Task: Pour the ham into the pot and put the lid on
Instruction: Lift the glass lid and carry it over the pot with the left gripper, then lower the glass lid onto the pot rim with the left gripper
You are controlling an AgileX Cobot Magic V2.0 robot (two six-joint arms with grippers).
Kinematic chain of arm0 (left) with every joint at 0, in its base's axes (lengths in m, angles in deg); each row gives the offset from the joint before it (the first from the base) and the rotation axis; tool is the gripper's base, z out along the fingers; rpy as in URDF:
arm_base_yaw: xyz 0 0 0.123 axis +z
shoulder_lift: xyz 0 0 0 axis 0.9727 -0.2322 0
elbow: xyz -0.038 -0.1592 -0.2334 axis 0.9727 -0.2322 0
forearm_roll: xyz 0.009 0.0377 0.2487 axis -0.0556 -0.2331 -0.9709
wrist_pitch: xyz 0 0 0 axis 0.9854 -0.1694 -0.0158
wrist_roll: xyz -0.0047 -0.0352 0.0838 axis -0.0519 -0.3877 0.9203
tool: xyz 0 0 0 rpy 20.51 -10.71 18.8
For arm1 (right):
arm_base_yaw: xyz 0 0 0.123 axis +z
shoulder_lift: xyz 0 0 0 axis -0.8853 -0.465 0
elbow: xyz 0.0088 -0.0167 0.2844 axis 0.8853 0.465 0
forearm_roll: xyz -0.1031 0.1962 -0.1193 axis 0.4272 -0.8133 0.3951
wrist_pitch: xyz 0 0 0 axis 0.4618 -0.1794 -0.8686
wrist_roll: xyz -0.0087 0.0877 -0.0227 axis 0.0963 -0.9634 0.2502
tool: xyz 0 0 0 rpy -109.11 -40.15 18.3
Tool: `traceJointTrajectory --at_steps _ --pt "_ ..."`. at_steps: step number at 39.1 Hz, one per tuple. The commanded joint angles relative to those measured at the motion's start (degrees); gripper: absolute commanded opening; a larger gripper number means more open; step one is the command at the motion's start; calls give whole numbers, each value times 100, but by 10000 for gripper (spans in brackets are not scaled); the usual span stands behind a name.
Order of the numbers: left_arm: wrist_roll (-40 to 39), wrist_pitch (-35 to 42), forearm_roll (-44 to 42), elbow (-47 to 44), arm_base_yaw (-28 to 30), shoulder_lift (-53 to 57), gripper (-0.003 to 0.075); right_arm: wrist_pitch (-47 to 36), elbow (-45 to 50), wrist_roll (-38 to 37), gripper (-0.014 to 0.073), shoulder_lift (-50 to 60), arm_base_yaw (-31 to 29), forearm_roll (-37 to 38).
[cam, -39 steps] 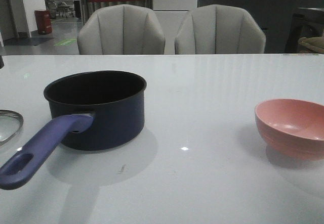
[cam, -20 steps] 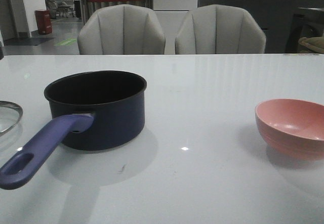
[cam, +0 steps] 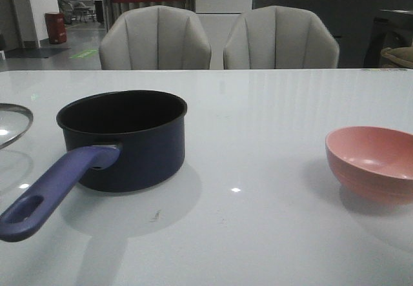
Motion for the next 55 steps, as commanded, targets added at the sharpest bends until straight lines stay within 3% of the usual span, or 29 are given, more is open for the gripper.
traceJointTrajectory --at_steps 1,26,39,55 --pt "131 -158 123 410 -120 547 405 -493 -163 49 147 -26 10 -15" --pt "140 -222 241 1339 -1517 896 405 -493 -163 49 147 -26 10 -15" --pt "191 -222 181 1339 -2360 873 405 -493 -163 49 147 -26 10 -15" --pt "295 -222 112 1079 -2846 632 405 -493 -163 49 147 -26 10 -15"
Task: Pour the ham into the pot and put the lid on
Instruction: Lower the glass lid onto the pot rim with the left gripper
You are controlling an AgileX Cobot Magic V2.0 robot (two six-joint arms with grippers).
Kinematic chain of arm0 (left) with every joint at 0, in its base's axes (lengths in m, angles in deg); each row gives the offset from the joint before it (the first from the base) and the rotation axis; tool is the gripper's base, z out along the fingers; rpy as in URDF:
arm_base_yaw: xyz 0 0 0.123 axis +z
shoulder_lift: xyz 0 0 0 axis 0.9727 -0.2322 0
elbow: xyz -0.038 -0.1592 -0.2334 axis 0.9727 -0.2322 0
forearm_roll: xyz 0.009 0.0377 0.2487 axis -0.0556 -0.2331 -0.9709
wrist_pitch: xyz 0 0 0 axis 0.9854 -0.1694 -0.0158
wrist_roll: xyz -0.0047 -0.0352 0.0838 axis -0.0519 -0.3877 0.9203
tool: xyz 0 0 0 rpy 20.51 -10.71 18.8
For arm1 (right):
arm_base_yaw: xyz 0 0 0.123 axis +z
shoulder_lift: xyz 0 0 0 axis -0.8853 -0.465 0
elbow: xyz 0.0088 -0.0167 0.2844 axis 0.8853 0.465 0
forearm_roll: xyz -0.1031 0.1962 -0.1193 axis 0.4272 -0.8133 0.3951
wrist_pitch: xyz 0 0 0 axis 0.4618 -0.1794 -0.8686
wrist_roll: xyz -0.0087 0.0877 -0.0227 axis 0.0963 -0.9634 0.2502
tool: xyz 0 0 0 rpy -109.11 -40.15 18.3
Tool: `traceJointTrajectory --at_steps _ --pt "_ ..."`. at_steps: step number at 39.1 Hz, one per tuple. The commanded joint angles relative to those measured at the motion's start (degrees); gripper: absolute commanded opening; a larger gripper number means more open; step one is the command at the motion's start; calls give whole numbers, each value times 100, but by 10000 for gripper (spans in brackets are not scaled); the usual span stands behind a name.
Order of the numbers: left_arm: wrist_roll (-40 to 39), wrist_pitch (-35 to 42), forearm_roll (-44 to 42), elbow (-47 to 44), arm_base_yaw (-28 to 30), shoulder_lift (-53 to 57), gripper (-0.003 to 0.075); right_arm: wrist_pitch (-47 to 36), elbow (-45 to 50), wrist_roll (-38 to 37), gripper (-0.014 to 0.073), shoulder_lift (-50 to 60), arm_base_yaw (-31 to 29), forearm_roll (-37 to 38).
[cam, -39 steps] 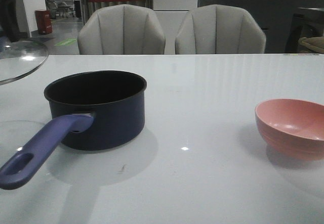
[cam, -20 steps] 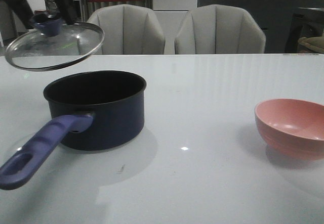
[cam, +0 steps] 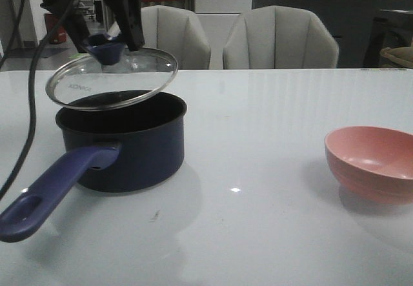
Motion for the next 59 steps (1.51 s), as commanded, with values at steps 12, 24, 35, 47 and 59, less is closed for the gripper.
traceJointTrajectory --at_steps 12,24,35,47,59 --pt "23 -68 124 150 -185 43 405 -493 -163 49 147 -26 10 -15" --pt "23 -68 -97 150 -185 43 405 -493 -163 49 147 -26 10 -15" --pt "23 -68 -7 150 -185 4 405 -493 -163 49 147 -26 10 -15" --pt "31 -68 -44 -99 -185 -50 407 -493 -163 49 147 -26 10 -15" --pt "31 -68 -205 -219 -185 -50 441 -493 -163 49 147 -26 10 -15"
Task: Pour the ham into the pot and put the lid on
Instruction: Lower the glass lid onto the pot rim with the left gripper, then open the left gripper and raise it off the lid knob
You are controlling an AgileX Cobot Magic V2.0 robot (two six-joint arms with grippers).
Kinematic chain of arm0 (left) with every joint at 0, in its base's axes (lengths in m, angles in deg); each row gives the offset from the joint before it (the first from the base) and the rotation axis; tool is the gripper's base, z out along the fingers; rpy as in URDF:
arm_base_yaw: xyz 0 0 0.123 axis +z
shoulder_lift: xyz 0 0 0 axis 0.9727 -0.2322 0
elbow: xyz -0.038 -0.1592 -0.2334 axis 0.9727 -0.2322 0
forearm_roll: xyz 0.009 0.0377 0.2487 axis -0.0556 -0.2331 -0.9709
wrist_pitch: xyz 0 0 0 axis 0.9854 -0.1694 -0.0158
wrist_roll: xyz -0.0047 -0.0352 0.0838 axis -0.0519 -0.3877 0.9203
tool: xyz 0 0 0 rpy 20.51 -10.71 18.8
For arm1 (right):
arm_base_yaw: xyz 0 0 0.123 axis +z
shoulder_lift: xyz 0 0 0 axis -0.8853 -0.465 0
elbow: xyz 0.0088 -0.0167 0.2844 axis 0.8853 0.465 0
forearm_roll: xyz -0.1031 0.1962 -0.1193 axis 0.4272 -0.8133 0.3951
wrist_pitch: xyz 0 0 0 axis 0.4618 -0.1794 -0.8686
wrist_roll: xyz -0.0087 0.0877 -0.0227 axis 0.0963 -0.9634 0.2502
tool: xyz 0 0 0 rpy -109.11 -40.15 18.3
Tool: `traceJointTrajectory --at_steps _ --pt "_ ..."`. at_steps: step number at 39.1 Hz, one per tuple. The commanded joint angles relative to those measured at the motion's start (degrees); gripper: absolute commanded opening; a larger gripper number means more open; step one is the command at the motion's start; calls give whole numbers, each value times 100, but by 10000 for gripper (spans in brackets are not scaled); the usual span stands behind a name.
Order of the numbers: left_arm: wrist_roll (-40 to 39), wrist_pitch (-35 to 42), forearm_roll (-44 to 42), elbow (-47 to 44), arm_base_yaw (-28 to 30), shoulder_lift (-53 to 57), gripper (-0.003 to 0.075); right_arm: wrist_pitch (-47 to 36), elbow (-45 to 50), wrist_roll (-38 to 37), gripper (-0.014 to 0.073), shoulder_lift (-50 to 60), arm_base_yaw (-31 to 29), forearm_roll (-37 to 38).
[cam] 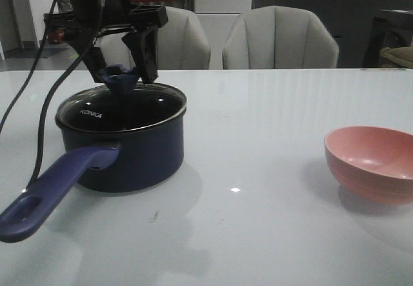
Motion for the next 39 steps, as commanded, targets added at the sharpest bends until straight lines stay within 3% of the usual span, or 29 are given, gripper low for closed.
traceJointTrajectory --at_steps 1,8,10,28,39 --pt "9 -427 -91 61 -47 311 459 -493 -163 49 147 -26 10 -15" --pt "9 -427 -91 61 -47 311 631 -493 -163 49 147 -26 10 -15" --pt "9 -427 -91 61 -47 311 650 -493 -163 49 147 -26 10 -15" --pt "9 -427 -223 436 -47 866 644 -493 -163 49 147 -26 10 -15" --pt "9 -102 -369 -417 -47 1847 636 -493 -163 49 147 -26 10 -15"
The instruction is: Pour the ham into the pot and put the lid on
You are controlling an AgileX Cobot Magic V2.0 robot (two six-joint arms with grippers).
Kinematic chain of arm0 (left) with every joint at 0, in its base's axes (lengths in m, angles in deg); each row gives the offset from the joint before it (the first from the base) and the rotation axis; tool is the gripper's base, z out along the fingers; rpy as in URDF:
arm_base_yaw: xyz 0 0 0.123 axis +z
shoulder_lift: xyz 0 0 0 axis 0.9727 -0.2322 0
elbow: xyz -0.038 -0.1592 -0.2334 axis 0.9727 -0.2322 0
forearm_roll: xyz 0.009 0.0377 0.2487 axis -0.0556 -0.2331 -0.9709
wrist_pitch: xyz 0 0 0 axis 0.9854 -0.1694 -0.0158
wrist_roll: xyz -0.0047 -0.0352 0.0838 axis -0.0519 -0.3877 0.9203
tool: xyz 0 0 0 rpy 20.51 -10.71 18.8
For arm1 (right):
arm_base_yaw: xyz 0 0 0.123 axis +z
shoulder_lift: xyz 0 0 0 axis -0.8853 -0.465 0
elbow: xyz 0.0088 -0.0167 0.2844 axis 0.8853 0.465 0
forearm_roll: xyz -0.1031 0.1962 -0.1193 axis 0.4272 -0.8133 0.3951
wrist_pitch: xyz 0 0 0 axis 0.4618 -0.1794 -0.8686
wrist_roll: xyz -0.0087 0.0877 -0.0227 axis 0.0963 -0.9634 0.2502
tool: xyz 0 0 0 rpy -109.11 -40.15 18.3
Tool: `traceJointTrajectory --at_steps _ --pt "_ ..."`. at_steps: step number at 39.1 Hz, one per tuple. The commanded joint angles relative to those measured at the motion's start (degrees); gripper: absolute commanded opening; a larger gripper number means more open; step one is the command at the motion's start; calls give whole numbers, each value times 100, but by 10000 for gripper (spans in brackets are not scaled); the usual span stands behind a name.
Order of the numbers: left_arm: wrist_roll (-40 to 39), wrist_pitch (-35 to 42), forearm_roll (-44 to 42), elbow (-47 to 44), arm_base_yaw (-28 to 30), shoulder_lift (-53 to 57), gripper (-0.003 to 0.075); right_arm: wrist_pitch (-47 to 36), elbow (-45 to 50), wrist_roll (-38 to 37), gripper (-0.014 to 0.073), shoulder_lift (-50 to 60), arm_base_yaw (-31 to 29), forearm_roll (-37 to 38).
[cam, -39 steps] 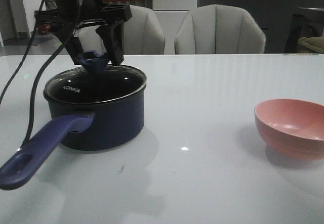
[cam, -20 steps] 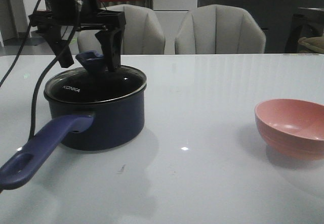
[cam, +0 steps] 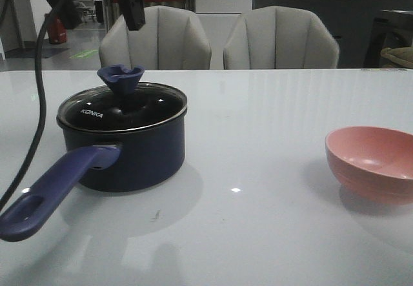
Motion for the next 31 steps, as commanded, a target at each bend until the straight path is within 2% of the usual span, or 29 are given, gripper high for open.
traceJointTrajectory --at_steps 1,15,31 --pt "9 267 -125 -350 -34 750 636 -493 -163 49 147 -26 10 -15" --pt "9 1476 -214 -2762 -34 2809 636 -493 -163 49 147 -26 10 -15" --pt "9 2394 -67 -5137 -34 5472 636 -493 -163 49 147 -26 10 -15"
